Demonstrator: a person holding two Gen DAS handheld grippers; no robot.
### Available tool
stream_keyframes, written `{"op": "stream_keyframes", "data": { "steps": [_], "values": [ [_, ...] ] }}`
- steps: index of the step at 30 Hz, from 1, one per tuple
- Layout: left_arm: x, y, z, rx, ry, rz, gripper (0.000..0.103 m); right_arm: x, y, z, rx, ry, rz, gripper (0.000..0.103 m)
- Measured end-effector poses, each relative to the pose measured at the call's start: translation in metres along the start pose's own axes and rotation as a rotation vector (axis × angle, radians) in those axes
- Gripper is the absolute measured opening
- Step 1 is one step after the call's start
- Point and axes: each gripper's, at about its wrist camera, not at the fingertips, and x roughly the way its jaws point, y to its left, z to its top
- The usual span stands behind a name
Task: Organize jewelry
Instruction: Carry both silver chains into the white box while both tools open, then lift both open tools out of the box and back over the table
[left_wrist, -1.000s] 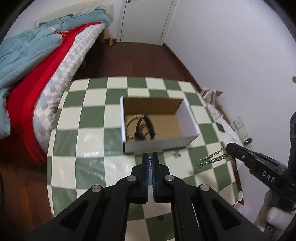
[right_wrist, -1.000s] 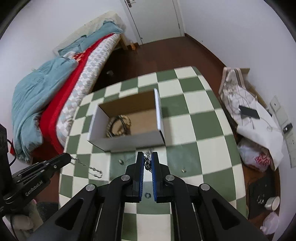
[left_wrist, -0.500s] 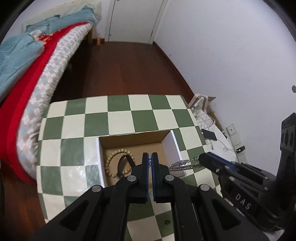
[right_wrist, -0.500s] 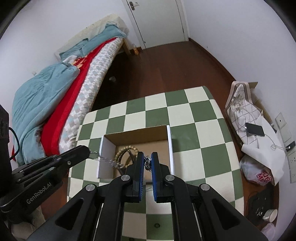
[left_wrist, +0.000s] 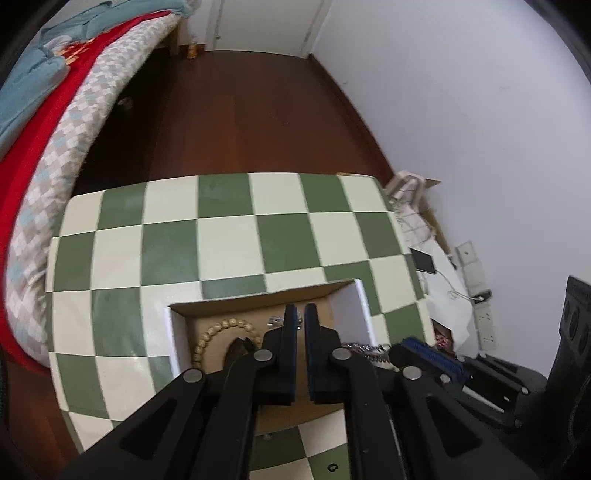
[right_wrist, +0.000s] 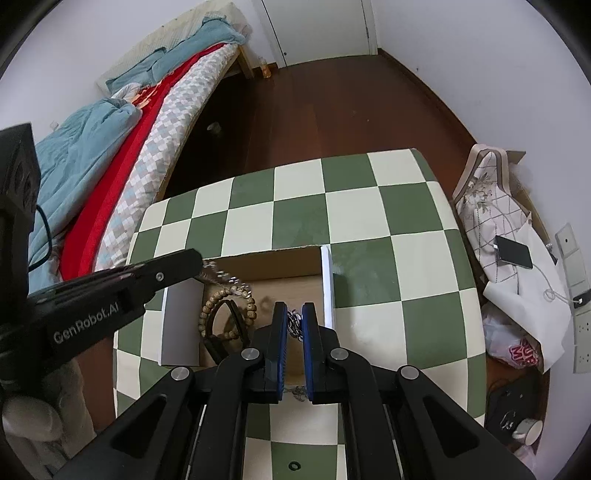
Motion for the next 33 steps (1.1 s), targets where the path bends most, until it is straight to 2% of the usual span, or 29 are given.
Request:
{"op": "stream_keyframes", "data": {
  "steps": [2,4,5,6,7,8,9,10,11,12,13,14,18,23,33],
  "values": [
    [0.0,0.002,0.001,-0.005,0.004,0.012,0.006,0.006,-0.002,0.001,0.012,0.037,-0.002,0.009],
    [-0.002,0.003,0.001,0.001,-0.004,0.063,0.007,0.008,-0.003,0.0,0.009,0.047,-0.018,0.016],
    [-0.004,0.004,-0.001,0.006,-0.016,0.084,0.01,0.008,-0.003,-0.001,0.008,0.048,-0.029,0.03],
    [-0.006,0.006,-0.003,0.006,-0.028,0.111,0.021,0.007,-0.002,-0.002,0.007,0.048,-0.032,0.043],
    [-0.008,0.009,-0.005,0.006,-0.037,0.142,0.032,0.007,-0.002,-0.003,0.002,0.048,-0.042,0.048],
    [-0.01,0.011,-0.007,0.004,-0.049,0.165,0.063,0.006,-0.001,-0.004,-0.006,0.045,-0.058,0.053],
    [-0.013,0.015,-0.012,-0.003,-0.072,0.196,0.088,0.005,0.0,-0.006,-0.014,0.041,-0.081,0.055],
    [-0.016,0.019,-0.015,-0.009,-0.092,0.22,0.093,0.005,0.001,-0.008,-0.02,0.039,-0.095,0.057],
    [-0.019,0.023,-0.022,-0.012,-0.117,0.252,0.093,0.006,0.002,-0.012,-0.031,0.039,-0.12,0.066],
    [-0.02,0.026,-0.026,-0.012,-0.121,0.275,0.094,0.006,0.003,-0.014,-0.038,0.039,-0.136,0.08],
    [-0.02,0.029,-0.031,-0.011,-0.12,0.301,0.096,0.008,0.005,-0.017,-0.049,0.04,-0.158,0.087],
    [-0.02,0.031,-0.035,-0.01,-0.121,0.318,0.103,0.009,0.006,-0.021,-0.058,0.041,-0.172,0.094],
    [-0.023,0.041,-0.057,-0.015,-0.152,0.369,0.103,0.017,0.01,-0.033,-0.085,0.053,-0.202,0.103],
    [-0.028,0.049,-0.076,-0.03,-0.158,0.391,0.103,0.02,0.016,-0.046,-0.111,0.037,-0.234,0.103],
    [-0.058,0.042,-0.098,-0.031,-0.224,0.418,0.103,0.003,0.025,-0.062,-0.111,0.003,-0.209,0.103]
  ]
}}
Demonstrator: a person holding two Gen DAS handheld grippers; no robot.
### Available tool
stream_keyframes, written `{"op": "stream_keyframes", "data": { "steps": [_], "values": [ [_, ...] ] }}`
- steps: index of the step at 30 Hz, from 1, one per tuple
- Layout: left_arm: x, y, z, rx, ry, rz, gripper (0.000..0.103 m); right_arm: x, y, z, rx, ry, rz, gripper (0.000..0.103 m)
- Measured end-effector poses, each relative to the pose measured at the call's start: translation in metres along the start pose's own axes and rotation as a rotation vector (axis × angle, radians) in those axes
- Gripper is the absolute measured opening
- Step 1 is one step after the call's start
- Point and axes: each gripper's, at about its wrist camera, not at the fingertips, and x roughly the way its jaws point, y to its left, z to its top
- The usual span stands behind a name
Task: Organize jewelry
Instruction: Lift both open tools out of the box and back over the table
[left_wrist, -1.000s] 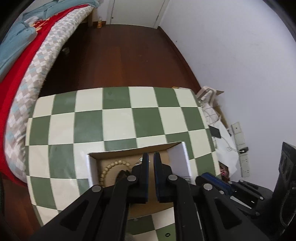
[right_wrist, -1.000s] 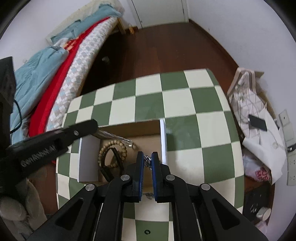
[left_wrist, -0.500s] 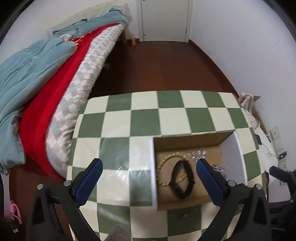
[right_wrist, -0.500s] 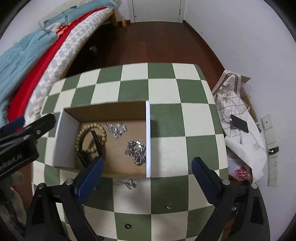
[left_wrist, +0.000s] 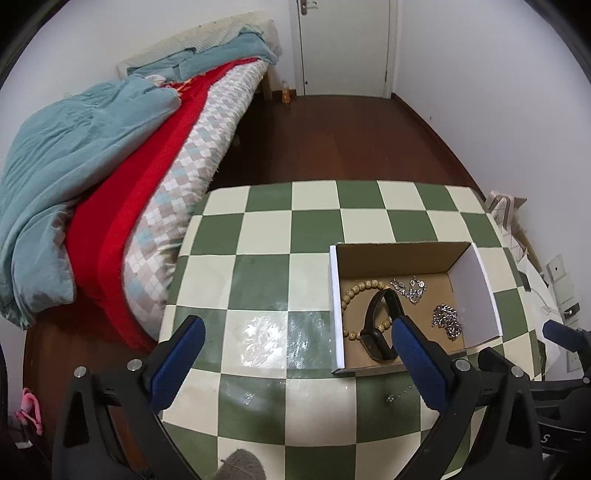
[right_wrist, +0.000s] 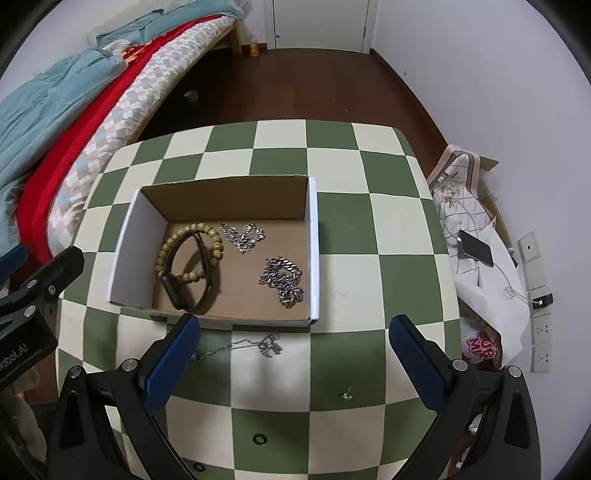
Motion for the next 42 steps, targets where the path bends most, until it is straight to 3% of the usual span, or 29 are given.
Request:
{"op": "stream_keyframes", "data": {
  "steps": [17,27,34,37,42],
  "values": [
    [-0.098,0.009,-0.033,-0.02,-0.174,0.018,0.103,-0.105,0.002,-0.042,-0.016,-0.219,-0.04,0.103],
    [-0.135,0.007,-0.056,-0.025,-0.222,0.044,0.103,-0.155,0.006,-0.069,-0.027,-0.315,-0.037,0.103],
    [-0.15,0.004,-0.067,-0.044,-0.272,0.064,0.103,-0.17,-0.002,-0.085,0.006,-0.334,-0.024,0.103],
    [-0.147,0.003,-0.073,-0.044,-0.28,0.084,0.103,-0.168,-0.01,-0.093,0.038,-0.338,0.021,0.103],
    [-0.115,-0.004,-0.095,-0.017,-0.206,0.136,0.103,-0.136,-0.031,-0.108,0.113,-0.271,0.07,0.103]
  ]
}}
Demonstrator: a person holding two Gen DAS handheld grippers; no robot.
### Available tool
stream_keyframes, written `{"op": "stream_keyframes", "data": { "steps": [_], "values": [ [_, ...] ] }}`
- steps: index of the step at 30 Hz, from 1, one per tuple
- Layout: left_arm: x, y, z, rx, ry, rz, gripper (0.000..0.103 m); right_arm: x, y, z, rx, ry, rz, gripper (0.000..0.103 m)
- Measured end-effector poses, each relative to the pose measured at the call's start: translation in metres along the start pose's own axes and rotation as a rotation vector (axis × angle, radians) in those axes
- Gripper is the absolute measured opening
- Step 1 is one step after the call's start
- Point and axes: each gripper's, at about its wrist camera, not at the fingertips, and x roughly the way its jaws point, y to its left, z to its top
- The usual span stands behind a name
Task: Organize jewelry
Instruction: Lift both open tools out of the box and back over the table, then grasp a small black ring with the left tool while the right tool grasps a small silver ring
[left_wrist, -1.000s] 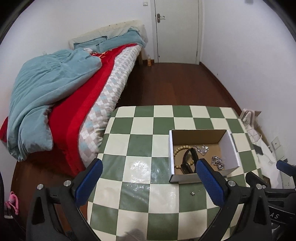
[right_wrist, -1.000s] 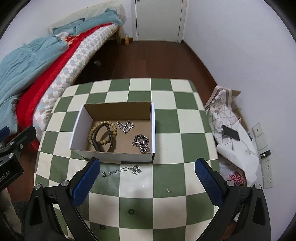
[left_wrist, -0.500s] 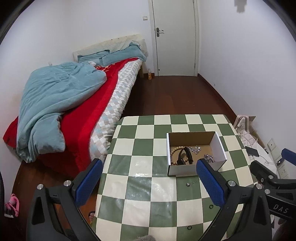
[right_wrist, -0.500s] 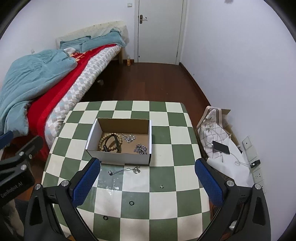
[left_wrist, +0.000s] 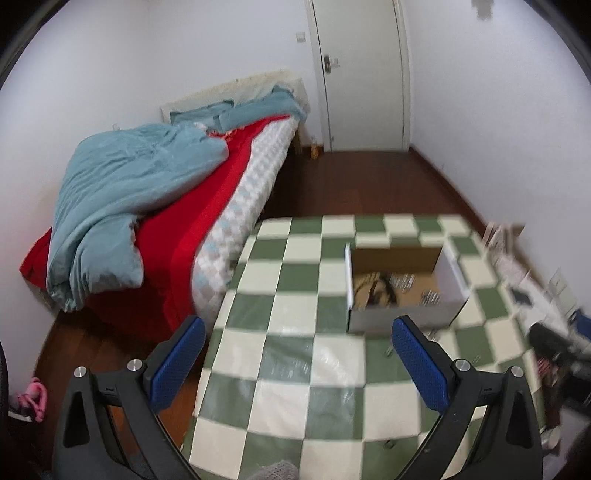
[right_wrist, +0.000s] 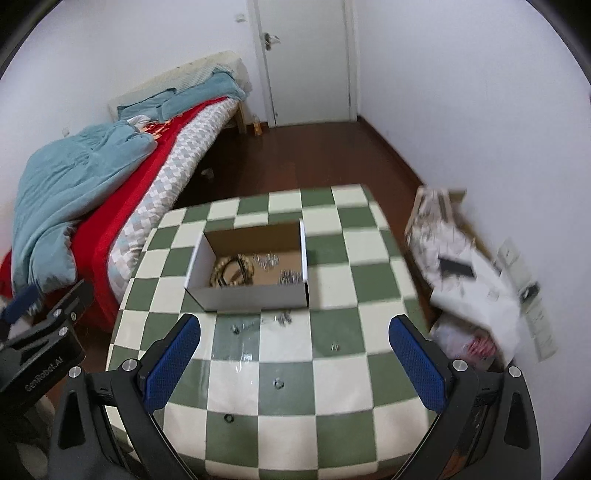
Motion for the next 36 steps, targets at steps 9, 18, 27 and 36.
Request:
{"op": "stream_keyframes", "data": {
  "steps": [9,18,27,36],
  "values": [
    [0.048,-0.039,-0.095,0.086,0.275,-0.049,0.103,0.063,-0.05,-0.06,0.11,0.164,-0.024,0.07],
    [0.061,-0.087,-0.131,0.172,0.324,-0.13,0.101,0.092,-0.066,-0.098,0.145,0.236,-0.028,0.068],
    [0.072,-0.102,-0.139,0.213,0.354,-0.187,0.05,0.096,-0.071,-0.104,0.175,0.253,-0.024,0.064],
    [0.072,-0.106,-0.138,0.204,0.347,-0.244,0.01,0.099,-0.066,-0.105,0.168,0.265,-0.013,0.059]
  ]
}}
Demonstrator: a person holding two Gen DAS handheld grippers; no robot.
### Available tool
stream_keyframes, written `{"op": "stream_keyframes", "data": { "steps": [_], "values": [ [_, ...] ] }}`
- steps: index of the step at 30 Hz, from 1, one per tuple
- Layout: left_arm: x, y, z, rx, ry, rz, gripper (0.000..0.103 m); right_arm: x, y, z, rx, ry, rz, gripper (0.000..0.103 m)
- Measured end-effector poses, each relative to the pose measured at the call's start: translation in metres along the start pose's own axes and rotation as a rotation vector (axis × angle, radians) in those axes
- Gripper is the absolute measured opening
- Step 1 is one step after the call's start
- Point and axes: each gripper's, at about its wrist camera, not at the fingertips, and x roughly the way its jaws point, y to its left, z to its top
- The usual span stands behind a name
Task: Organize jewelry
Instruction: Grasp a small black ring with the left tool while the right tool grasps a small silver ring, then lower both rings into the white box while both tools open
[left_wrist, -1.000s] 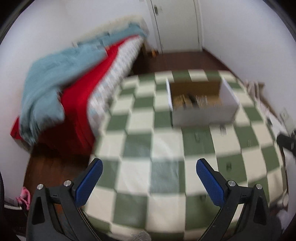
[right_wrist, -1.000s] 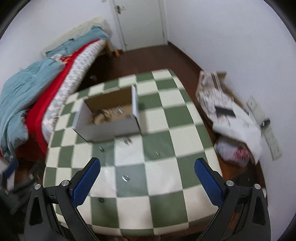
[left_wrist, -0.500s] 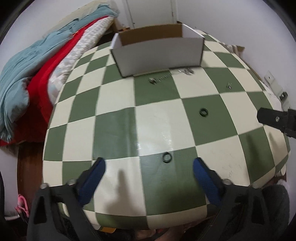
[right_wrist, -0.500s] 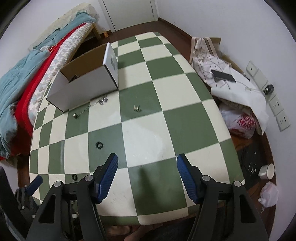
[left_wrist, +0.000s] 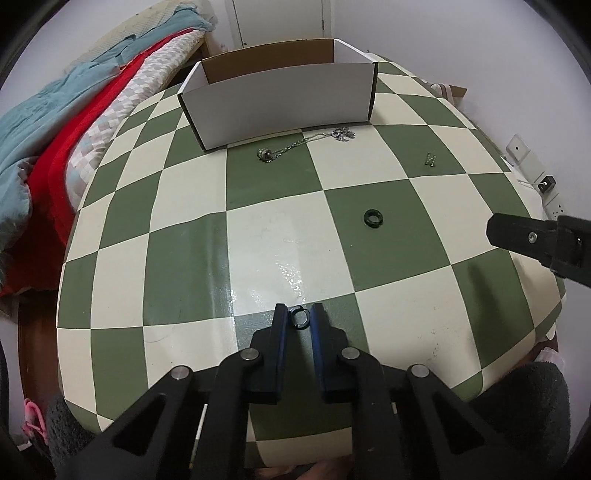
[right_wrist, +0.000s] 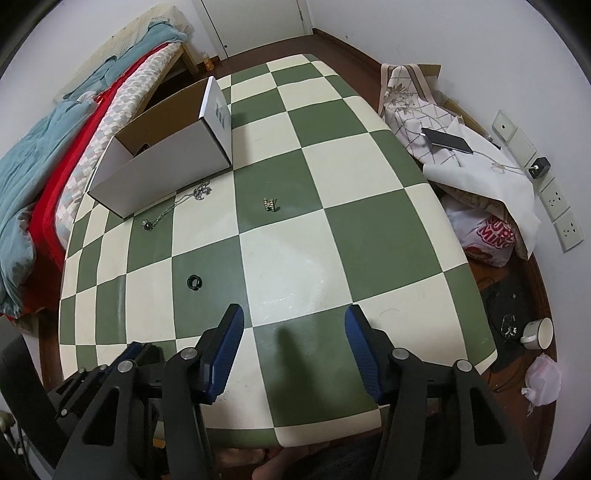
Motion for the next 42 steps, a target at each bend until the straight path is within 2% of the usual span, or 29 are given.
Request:
{"op": "stream_keyframes", "data": {
  "steps": [5,11,15,19,22,24,25,26,32,36,42],
  "values": [
    [-0.002,0.008,0.003,0.001,-0.01,0.018,0.009,0.001,0.007,0.003,-0.006,-0.003,0.02,0.059],
    [-0.003,0.039,0.015,-0.052,-0.034,0.076,0.009,0.012,0.027,0.01,-0.023,0.007,0.121,0.059],
    [0.002,0.067,0.021,-0.104,-0.024,0.111,0.009,0.031,0.059,0.014,-0.1,0.012,0.126,0.059],
    [0.007,0.081,0.021,-0.128,-0.008,0.125,0.009,0.053,0.085,0.009,-0.179,0.015,0.074,0.059],
    [0.01,0.086,0.019,-0.136,0.002,0.127,0.009,0.055,0.1,0.004,-0.251,-0.03,0.007,0.053],
    [0.011,0.087,0.019,-0.137,0.007,0.128,0.009,0.055,0.106,0.002,-0.288,-0.053,-0.029,0.031],
    [0.012,0.087,0.018,-0.137,0.01,0.127,0.009,0.055,0.108,0.001,-0.301,-0.062,-0.042,0.025],
    [0.013,0.088,0.018,-0.137,0.013,0.125,0.009,0.055,0.108,0.001,-0.307,-0.069,-0.049,0.015],
    [0.015,0.088,0.018,-0.141,0.022,0.12,0.009,0.055,0.107,-0.001,-0.304,-0.082,-0.045,0.013],
    [0.006,0.088,0.025,-0.148,0.003,0.103,0.009,0.051,0.101,0.002,-0.271,-0.08,-0.011,0.013],
    [-0.031,0.081,0.065,-0.138,-0.084,0.042,0.009,0.014,0.1,0.035,-0.219,-0.139,0.069,0.013]
  ]
}}
